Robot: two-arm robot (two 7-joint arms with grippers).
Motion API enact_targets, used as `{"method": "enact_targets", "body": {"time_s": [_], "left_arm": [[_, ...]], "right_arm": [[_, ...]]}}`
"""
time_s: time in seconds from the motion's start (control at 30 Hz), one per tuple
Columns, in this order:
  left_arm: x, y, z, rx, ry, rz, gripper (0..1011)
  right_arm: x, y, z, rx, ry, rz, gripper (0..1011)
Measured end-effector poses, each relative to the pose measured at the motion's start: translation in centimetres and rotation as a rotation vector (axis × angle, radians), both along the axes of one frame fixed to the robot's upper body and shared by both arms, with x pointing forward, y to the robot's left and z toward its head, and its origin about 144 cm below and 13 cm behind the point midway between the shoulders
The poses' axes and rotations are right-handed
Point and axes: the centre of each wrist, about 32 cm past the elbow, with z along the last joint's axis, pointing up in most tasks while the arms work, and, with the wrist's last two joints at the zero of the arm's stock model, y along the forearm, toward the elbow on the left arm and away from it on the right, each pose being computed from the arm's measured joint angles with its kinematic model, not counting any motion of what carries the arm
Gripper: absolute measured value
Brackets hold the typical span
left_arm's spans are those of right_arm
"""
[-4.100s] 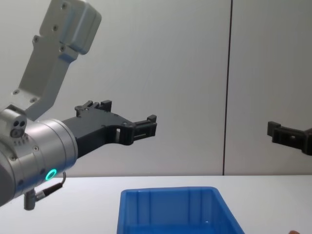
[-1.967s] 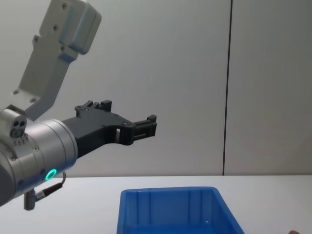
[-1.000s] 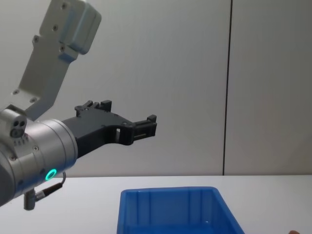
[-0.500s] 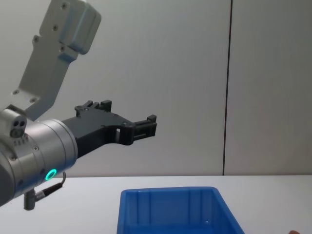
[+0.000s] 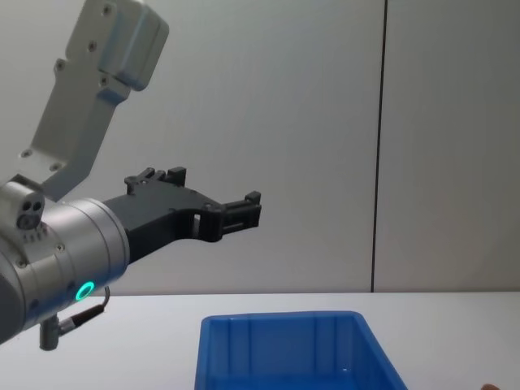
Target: Pick up the two dolls from the table and place them into the box.
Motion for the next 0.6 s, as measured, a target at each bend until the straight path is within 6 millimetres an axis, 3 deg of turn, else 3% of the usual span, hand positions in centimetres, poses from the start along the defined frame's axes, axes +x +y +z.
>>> {"method": "enact_targets", "body": {"time_s": [0.6], "left_arm": [[0.0,0.0,0.0,0.0,0.0,0.0,1001]], "right_arm": [[2.7,1.8,4.2,-0.017,-0.235,0.151,335]]}}
